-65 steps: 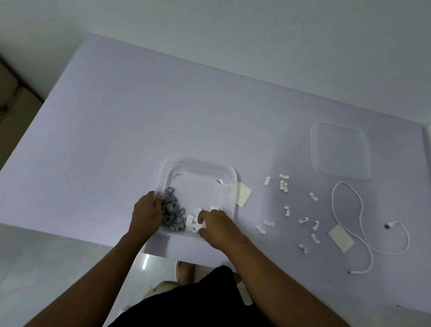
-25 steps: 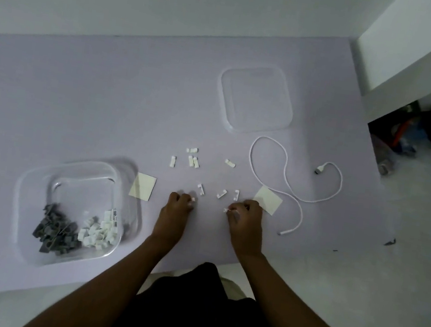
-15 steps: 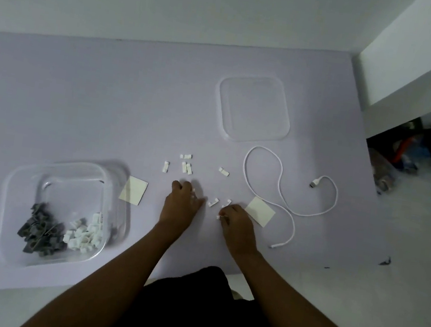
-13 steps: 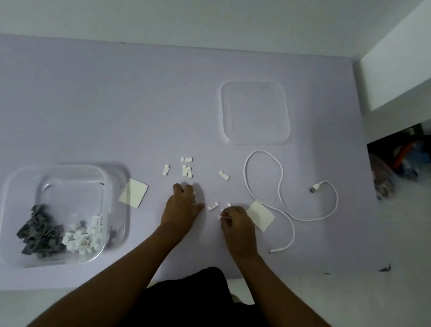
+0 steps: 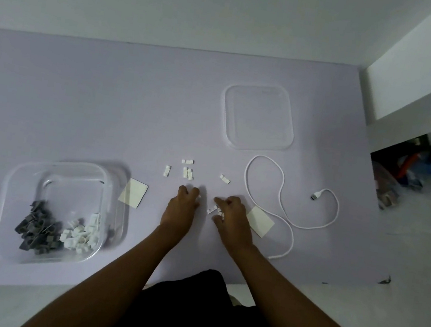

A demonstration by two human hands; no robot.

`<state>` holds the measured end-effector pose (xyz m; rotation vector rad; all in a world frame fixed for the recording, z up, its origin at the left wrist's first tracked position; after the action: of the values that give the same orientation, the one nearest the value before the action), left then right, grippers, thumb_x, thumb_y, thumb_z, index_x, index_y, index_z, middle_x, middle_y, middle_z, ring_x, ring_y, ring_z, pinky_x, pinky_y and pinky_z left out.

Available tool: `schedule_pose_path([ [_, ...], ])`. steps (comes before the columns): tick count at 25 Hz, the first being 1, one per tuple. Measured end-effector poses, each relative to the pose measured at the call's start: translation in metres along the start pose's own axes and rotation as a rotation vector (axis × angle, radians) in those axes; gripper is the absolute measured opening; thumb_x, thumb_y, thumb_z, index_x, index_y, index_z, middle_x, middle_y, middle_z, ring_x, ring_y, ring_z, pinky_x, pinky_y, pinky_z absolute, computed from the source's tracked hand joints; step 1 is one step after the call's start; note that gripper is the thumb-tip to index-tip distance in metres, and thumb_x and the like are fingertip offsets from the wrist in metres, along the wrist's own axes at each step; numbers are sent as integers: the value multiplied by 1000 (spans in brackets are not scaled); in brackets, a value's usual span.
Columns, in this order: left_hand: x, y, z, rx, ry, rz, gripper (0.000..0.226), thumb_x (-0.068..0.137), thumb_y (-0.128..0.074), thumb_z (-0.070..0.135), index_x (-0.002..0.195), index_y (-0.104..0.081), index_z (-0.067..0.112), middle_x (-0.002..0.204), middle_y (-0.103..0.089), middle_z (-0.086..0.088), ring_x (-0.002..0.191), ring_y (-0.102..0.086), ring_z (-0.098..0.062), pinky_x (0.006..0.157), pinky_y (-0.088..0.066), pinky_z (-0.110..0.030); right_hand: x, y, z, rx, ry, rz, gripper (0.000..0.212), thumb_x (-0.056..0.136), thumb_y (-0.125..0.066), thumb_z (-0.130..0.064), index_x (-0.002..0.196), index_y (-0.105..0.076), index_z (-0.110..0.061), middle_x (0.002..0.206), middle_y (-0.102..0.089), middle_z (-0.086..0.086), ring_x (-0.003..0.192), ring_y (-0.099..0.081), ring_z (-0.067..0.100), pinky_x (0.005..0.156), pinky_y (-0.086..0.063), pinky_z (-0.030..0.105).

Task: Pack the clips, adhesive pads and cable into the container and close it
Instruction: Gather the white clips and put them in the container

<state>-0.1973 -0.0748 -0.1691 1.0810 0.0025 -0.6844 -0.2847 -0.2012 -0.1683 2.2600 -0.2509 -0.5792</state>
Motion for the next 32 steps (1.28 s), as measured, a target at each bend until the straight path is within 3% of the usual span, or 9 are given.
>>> schedule_pose_path([
  [6,-5,16,-32,-349,160,134,15,96,-58,23,105,-67,16,89,-69,-3,76,-65,-15,73,-52,-26,4,-13,-17,-30,63,-52,39,86,-71,-18,124,-66,-15,122,-52,9,114,-49,25,91,-49,35],
  [12,-17,10,-50,-887,442,-9,14,97,-56,20,93,-64,10,78,-70,-8,64,-62,-16,58,-50,-25,11,-17,-18,-44,117,-20,15,90,-62,-15,103,-68,-9,110,-58,12,101,-56,26,86,-50,35],
  [15,-21,-1,-51,-1348,646,-101,22,91,-41,4,89,-63,4,79,-58,-14,61,-53,-21,56,-44,-31,14,-3,-7,270,-84,38,10,85,-66,-15,95,-69,-14,98,-63,4,84,-63,20,78,-55,34],
  [17,-23,-1,-49,-1475,722,-131,21,85,-37,3,81,-58,6,72,-49,-10,53,-45,-18,48,-37,-28,8,2,7,720,-362,55,9,86,-70,-10,95,-69,-10,85,-67,4,70,-65,16,66,-59,34],
  [19,-20,10,-51,-1179,660,-98,18,89,-44,12,75,-56,9,65,-47,-5,52,-42,-17,48,-34,-27,-1,-3,7,1229,-553,-24,9,89,-68,-6,97,-67,-8,83,-66,6,65,-62,13,56,-54,26],
  [21,-11,28,-43,-645,410,-63,24,93,-58,30,77,-56,12,66,-53,-1,59,-47,-14,55,-37,-25,-6,-3,2,1586,-617,-119,7,90,-61,-9,95,-65,-13,85,-61,6,65,-58,14,49,-46,21],
  [24,-11,26,-16,-288,33,-204,41,81,-72,48,101,-58,16,87,-59,1,74,-54,-12,63,-40,-24,-6,1,-9,1777,-576,-236,18,82,-50,-19,93,-62,-12,85,-59,7,62,-51,17,46,-38,20],
  [28,-18,2,-13,-73,-194,-361,37,85,-71,34,116,-56,21,114,-50,-3,95,-58,-21,76,-43,-23,3,5,-15,1606,-579,-241,25,84,-48,-32,83,-61,-10,78,-57,8,58,-44,17,49,-27,25],
  [32,-16,6,-9,-37,-259,-225,23,91,-66,32,97,-60,10,102,-51,-7,77,-53,-19,67,-38,-23,12,11,16,813,-553,0,34,91,-63,-36,69,-63,-9,61,-51,4,53,-43,15,51,-35,27],
])
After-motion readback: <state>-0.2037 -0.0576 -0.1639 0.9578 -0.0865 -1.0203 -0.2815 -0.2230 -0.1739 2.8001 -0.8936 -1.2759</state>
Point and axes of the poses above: each hand's wrist, its own x-axis towards the middle knuckle, its own y-axis out of the back of the hand, z = x × y, the point moved 8 cm from there along x, towards the middle knuckle
